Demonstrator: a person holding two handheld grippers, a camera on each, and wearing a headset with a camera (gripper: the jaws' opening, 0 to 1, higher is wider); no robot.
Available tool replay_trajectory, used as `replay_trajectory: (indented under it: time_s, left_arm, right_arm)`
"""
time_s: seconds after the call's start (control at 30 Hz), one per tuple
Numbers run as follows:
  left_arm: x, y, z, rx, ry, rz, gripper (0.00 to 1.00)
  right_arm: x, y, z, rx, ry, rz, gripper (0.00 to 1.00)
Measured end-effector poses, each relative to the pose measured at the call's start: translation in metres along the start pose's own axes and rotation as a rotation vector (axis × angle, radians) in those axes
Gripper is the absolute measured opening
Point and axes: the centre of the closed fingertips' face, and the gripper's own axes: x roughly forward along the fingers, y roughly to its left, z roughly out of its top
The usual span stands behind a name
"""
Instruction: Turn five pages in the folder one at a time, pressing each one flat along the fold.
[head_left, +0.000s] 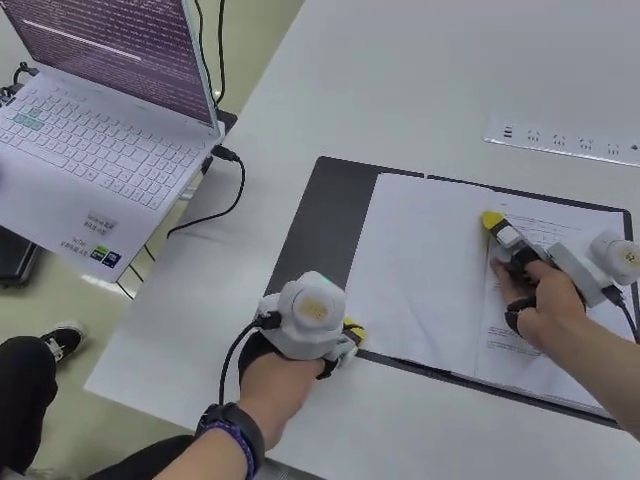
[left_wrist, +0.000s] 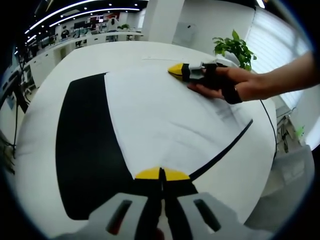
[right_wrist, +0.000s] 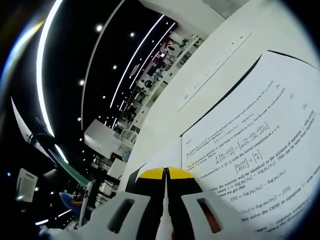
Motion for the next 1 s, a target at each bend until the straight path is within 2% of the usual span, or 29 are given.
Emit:
replay_trajectory:
  time_s: [0.33,0.5,0.73,0.8,1.0]
  left_arm:
    - [0.000,0.000,0.000,-0.001,-0.004,-0.002,0.00]
    - [-0.001,0.000,0.000,0.000,-0.008,0.001,0.00]
    - [-0.001,0.000,0.000,-0.004,-0.013,0.001,0.00]
    - [-0.001,0.000,0.000,0.000,-0.012,0.001,0.00]
    - [-0.001,0.000,0.000,0.005,-0.014,0.004,0.00]
  right_arm:
    - [-0.024,0.005,-0.019,-0.025,0.019,0.034,0.00]
    - [-0.032,0.003,-0.028,-0.041,0.037,0.047,0.00]
    - [-0.046,0.001,-0.039,-0.034,0.036,0.053,0.00]
    - [-0.047,-0.004,-0.040,-0.036,0.035,0.057,0.00]
    - [-0.063,-0.003,-0.055,-0.047,0.054,0.071,0.00]
